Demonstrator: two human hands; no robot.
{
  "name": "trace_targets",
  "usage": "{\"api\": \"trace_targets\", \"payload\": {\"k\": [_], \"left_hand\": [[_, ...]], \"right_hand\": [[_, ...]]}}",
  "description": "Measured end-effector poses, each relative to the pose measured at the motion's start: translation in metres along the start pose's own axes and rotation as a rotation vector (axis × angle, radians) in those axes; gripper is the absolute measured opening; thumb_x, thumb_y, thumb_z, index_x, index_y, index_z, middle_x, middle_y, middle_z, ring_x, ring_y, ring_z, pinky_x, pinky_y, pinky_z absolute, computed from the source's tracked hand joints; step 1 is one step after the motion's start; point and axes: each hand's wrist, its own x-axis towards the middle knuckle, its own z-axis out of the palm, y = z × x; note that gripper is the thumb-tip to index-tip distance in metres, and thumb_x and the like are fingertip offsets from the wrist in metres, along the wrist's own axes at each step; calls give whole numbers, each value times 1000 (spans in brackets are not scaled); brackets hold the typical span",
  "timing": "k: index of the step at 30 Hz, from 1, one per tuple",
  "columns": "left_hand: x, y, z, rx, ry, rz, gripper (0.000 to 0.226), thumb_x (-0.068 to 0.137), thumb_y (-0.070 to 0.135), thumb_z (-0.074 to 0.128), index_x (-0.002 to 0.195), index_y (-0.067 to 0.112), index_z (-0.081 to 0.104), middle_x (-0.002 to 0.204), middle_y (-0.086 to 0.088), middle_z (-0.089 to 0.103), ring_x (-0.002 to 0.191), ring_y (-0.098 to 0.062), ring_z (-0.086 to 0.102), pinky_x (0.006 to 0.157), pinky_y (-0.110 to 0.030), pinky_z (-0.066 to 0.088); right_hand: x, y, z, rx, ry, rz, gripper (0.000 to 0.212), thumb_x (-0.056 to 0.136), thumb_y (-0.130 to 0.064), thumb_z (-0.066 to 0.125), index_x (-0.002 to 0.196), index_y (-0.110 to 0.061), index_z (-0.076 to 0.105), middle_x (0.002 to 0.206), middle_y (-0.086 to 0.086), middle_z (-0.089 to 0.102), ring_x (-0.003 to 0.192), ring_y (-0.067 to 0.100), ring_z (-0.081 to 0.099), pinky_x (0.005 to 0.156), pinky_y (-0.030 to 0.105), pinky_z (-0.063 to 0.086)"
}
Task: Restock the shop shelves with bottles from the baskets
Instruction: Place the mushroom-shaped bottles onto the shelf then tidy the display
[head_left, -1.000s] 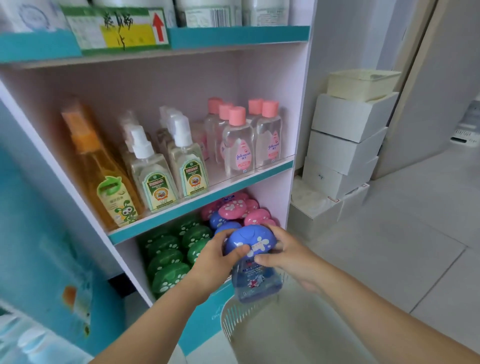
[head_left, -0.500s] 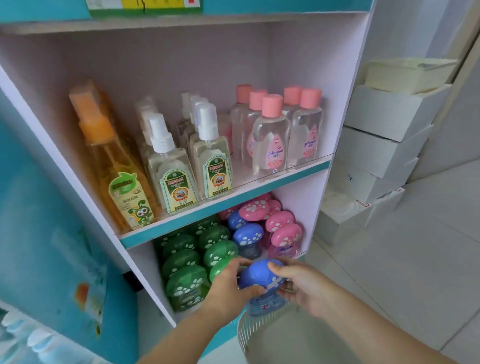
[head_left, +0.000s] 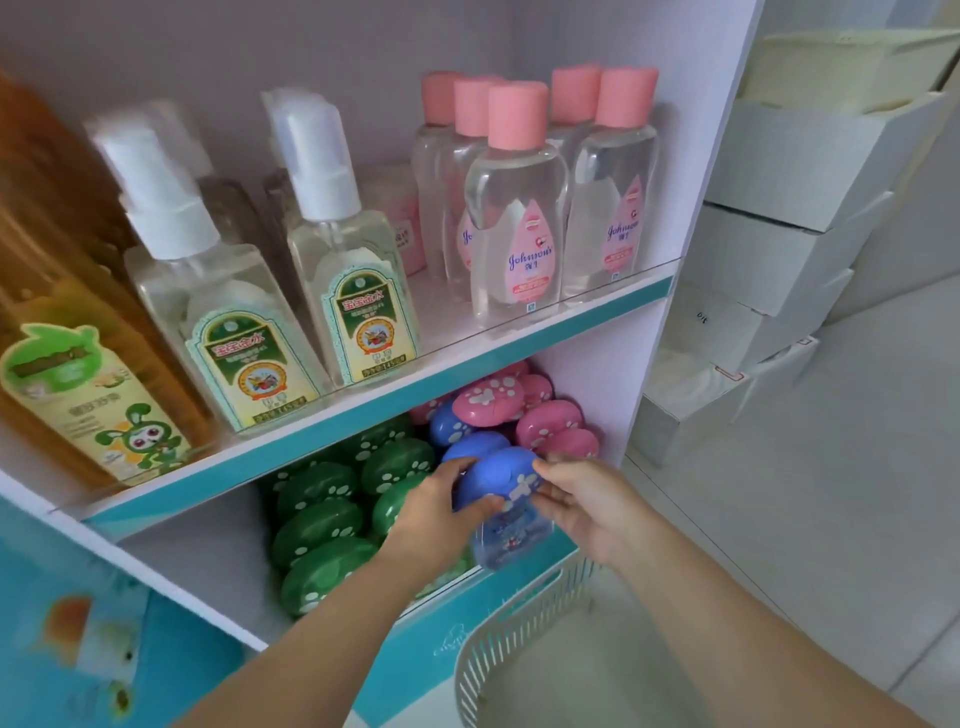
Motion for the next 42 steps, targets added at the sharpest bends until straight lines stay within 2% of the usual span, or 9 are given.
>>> {"api": "trace_targets", "payload": {"k": [6, 14, 18, 22, 25, 29, 34, 37, 42], "left_hand": [[14, -4, 11, 44, 5, 24, 53, 82, 31, 68, 130, 20, 47, 116, 1, 60, 98, -11, 54, 76, -13, 35], [21, -9, 21, 162, 2, 14, 52, 82, 26, 68, 129, 22, 45, 115, -3, 62, 105, -20, 58, 80, -20, 40], [23, -13, 24, 395, 8, -39, 57, 86, 41, 61, 135, 27, 37, 114, -12, 58, 107, -28, 54, 92, -33, 42], [19, -13, 26, 559, -4, 3, 57, 90, 41, 54, 140, 25, 31, 125, -8, 51, 119, -24, 46, 99, -30, 35], [20, -16, 30, 553, 21, 64, 55, 91, 39, 52, 140, 23, 33, 138, 0, 42, 126, -20, 39, 102, -28, 33], [21, -15, 34, 556, 63, 85, 54, 90, 41, 52, 139, 25, 35, 139, 4, 36, 126, -18, 40, 101, -30, 38], [23, -14, 34, 594, 79, 61, 51, 90, 44, 51, 136, 27, 36, 137, 6, 37, 124, -17, 42, 99, -30, 41], [24, -14, 33, 590, 92, 72, 53, 87, 50, 52, 133, 28, 37, 134, 7, 40, 124, -16, 40, 101, -29, 38], [33, -5, 23, 375, 264, 95, 59, 81, 49, 63, 129, 21, 45, 122, -1, 48, 117, -21, 45, 100, -31, 36]], "right_hand": [[17, 1, -5, 21, 14, -5, 19, 89, 4, 53, 76, -8, 59, 65, 4, 67, 65, 13, 61, 68, 22, 51], [27, 11, -15, -44, -68, 0, 24, 88, 3, 56, 70, -13, 56, 66, 2, 66, 68, 15, 58, 74, 25, 47], [32, 21, -14, -49, -119, 5, 18, 88, 0, 57, 82, -17, 54, 85, 6, 57, 75, 14, 52, 73, 23, 42], [34, 31, -12, -75, -124, 31, 13, 87, 0, 57, 91, -12, 57, 76, -1, 67, 63, 6, 62, 62, 17, 45], [38, 38, -13, -116, -59, 47, 40, 84, -5, 62, 123, -11, 53, 104, 5, 67, 81, 11, 63, 64, 20, 44], [37, 33, -16, -183, 4, 37, 27, 86, -4, 59, 111, -15, 56, 91, 1, 63, 78, 11, 59, 64, 22, 41], [37, 27, -19, -442, 182, -68, 9, 71, -7, 59, 79, -13, 58, 83, 13, 58, 77, 22, 52, 71, 32, 40], [35, 16, -21, -660, 324, -198, 12, 74, 1, 57, 85, 3, 62, 86, 24, 63, 82, 38, 60, 69, 36, 44], [32, -11, -34, -840, 340, -424, 29, 81, -4, 61, 103, -22, 63, 106, 0, 64, 93, 14, 57, 80, 18, 39]]}}
